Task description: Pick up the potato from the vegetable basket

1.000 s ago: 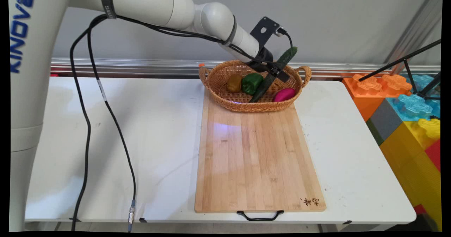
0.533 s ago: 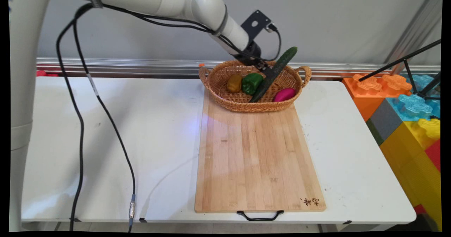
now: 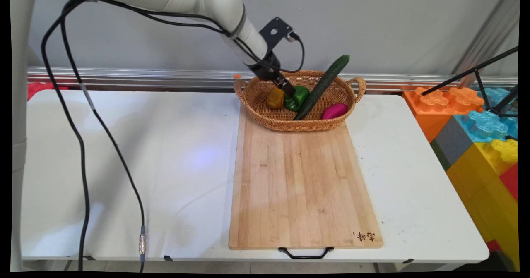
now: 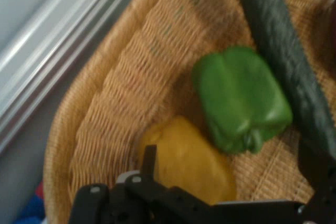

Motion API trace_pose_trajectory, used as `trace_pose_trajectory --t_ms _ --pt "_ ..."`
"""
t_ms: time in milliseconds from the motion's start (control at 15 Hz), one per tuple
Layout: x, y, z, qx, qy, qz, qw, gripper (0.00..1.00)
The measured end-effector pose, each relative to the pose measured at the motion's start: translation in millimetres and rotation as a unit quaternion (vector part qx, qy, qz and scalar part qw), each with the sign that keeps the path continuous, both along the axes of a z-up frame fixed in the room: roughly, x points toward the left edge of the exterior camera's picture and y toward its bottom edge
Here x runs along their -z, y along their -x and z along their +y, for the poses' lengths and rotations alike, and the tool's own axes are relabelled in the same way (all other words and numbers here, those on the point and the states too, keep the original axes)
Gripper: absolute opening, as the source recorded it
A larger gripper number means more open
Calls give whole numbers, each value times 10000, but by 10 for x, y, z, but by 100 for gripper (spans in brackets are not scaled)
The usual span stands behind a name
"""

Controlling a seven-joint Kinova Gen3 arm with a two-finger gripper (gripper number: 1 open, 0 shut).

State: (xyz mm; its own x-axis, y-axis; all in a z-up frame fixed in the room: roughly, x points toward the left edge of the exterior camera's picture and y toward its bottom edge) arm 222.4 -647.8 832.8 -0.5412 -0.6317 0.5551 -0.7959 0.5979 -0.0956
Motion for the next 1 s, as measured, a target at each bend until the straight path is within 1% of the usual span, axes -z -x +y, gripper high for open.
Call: trace_pose_trajectory --t_ms 200,467,1000 --pt "124 -106 33 -256 -200 24 9995 100" --pt "294 -145 33 -493 -343 109 9981 100" --pt "492 -127 -48 -784 -283 207 9963 100"
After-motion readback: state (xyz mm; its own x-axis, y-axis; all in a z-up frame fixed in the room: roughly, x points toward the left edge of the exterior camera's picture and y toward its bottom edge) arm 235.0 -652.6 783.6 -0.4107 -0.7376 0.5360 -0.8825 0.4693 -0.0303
